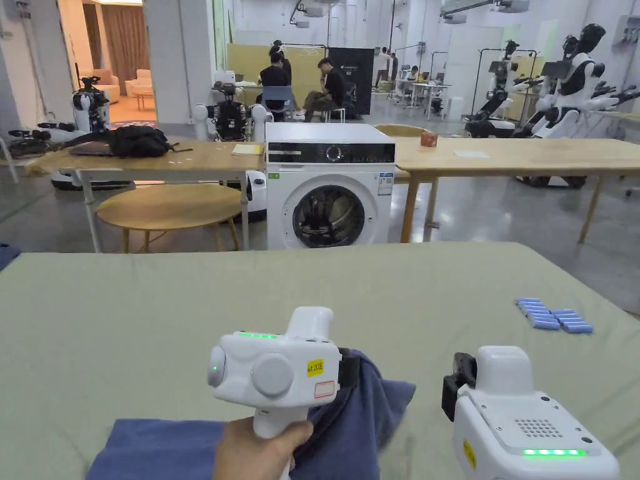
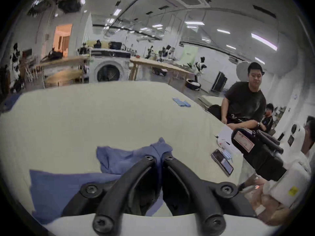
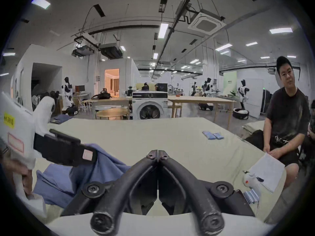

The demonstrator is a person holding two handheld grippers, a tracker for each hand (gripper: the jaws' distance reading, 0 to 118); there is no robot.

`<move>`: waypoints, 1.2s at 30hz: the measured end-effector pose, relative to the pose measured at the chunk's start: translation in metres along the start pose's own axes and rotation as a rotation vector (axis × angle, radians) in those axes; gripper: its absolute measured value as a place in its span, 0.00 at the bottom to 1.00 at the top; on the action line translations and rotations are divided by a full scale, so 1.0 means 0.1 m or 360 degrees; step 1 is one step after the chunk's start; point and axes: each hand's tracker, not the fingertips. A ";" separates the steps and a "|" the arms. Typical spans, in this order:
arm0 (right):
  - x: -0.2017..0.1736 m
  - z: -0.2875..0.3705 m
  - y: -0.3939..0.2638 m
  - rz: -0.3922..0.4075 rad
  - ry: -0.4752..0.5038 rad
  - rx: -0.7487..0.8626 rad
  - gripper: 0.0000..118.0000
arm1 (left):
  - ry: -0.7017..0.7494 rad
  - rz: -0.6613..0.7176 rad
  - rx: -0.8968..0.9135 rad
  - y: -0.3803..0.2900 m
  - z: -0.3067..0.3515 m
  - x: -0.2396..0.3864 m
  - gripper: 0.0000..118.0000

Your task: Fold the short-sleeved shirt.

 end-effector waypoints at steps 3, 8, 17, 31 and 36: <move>-0.02 0.01 -0.02 0.0009 -0.0003 -0.0015 0.00 | 0.0022 0.0019 0.0007 -0.04 0.10 -0.03 0.45; -0.12 0.05 0.01 0.0032 0.0023 0.0002 0.00 | 0.0106 -0.0022 0.0224 0.01 0.57 -0.07 0.45; -0.44 0.03 0.07 0.0035 0.0136 0.0055 0.00 | 0.0613 -0.0120 0.0569 -0.36 1.53 -0.33 0.29; -0.85 -0.15 0.09 0.0061 0.0257 0.0089 0.00 | 0.1015 0.0130 0.0332 -0.68 1.92 -1.33 0.00; -0.86 -0.23 0.09 0.0062 0.0269 0.0067 0.00 | 0.0873 0.0396 0.0066 -0.54 1.68 -2.18 0.00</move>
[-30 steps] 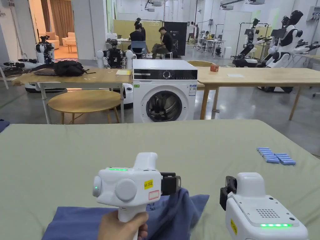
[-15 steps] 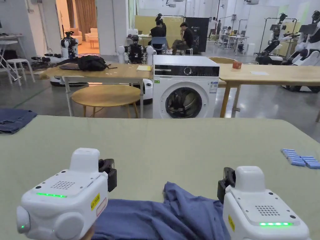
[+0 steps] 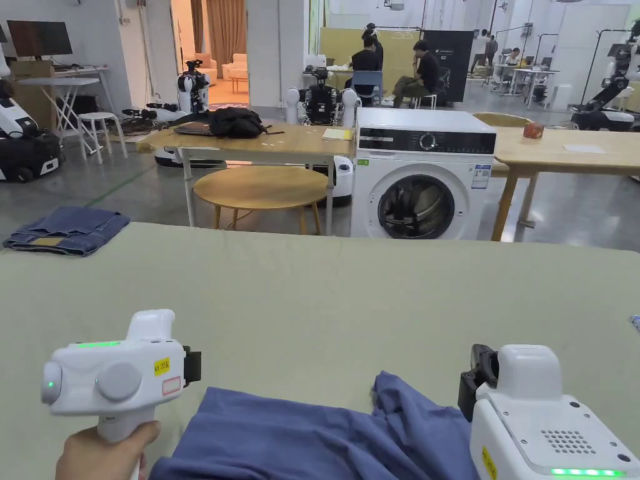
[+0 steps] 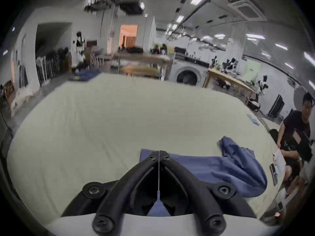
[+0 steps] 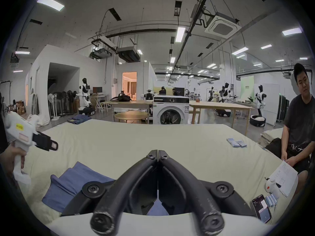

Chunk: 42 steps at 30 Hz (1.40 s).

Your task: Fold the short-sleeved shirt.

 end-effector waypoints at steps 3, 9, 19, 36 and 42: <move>0.02 -0.06 -0.03 0.0005 -0.0014 -0.0018 0.00 | -0.0060 0.0041 -0.0198 0.14 -0.37 -0.15 0.23; 0.08 -0.17 -0.12 0.0007 -0.0038 -0.0081 0.00 | -0.0055 0.0110 -0.0467 0.21 -1.06 -0.31 0.48; 0.23 -0.33 -0.34 0.0010 -0.0096 -0.0225 0.00 | 0.0257 -0.0122 -0.0588 0.04 -1.56 -0.04 0.34; 1.15 -1.11 -0.44 -0.0095 -0.0115 -0.0897 0.26 | 0.0081 -0.0292 -0.0186 -0.13 -0.46 0.08 0.00; 1.14 -1.53 -0.77 -0.0086 -0.0046 -0.1184 0.46 | 0.0069 -0.0249 -0.0117 -0.27 -0.12 0.13 0.00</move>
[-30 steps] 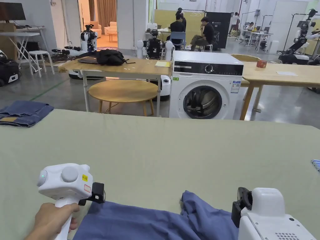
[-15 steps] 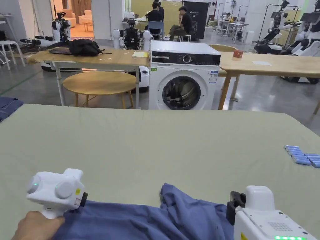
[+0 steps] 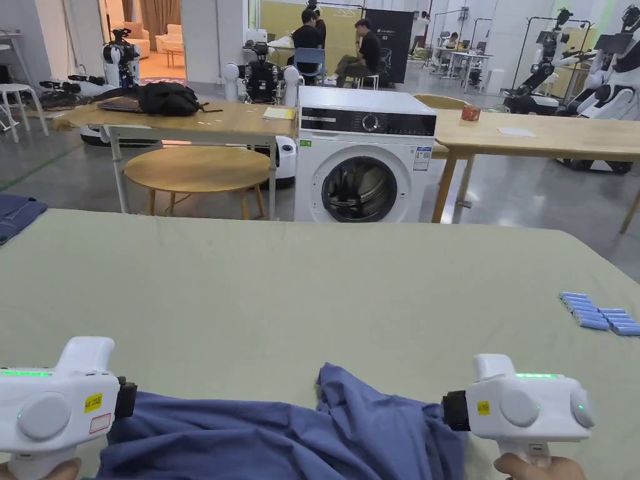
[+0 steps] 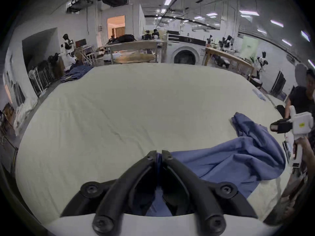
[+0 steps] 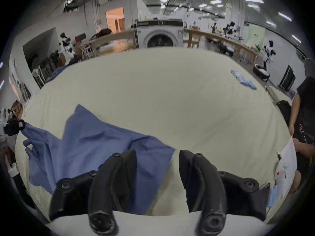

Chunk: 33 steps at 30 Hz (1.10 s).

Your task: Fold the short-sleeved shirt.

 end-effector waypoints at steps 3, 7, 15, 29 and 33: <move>0.03 -0.23 0.00 -0.0017 0.0034 -0.0124 0.46 | -0.0008 0.0022 -0.0001 -0.05 0.06 0.00 0.00; 0.10 -0.42 -0.05 -0.0051 0.0066 -0.0241 0.40 | -0.0006 -0.0002 -0.0005 -0.07 0.08 -0.01 0.00; 0.15 0.10 0.01 -0.0048 0.0069 0.0044 0.00 | -0.0009 0.0000 0.0059 0.06 0.26 -0.10 0.00; 0.12 1.75 0.95 0.0077 -0.0065 0.0824 0.00 | 0.0178 0.0103 0.0485 0.83 1.53 -0.74 0.00; 0.09 2.04 1.24 0.0073 -0.0082 0.0920 0.00 | 0.0241 0.0158 0.0558 1.09 1.80 -0.99 0.00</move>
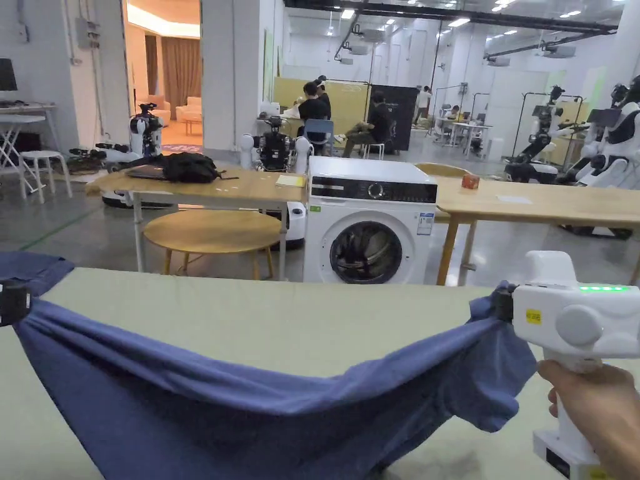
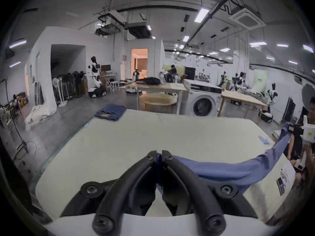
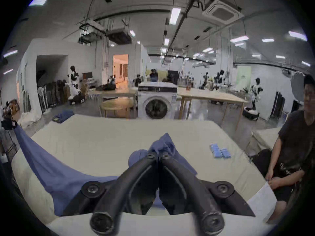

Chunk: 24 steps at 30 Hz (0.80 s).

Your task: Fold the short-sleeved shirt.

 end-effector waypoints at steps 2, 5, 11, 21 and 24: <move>-0.02 0.02 0.21 0.0033 -0.0039 0.0043 0.00 | 0.0067 -0.0013 0.0035 0.18 0.02 -0.08 0.00; 0.01 -0.02 0.51 0.0031 -0.0055 0.0101 0.00 | 0.0114 0.0010 0.0052 0.41 0.01 -0.18 0.00; -0.03 -0.19 0.96 0.0014 -0.0120 0.0194 0.00 | 0.0261 -0.0076 0.0154 0.73 -0.16 -0.15 0.00; -0.04 -0.57 1.55 0.0034 -0.0215 0.0301 0.00 | 0.0292 -0.0118 0.0227 1.47 -0.48 -0.05 0.00; -0.02 -0.66 1.52 0.0038 -0.0222 0.0290 0.00 | 0.0287 -0.0094 0.0237 1.52 -0.54 -0.06 0.00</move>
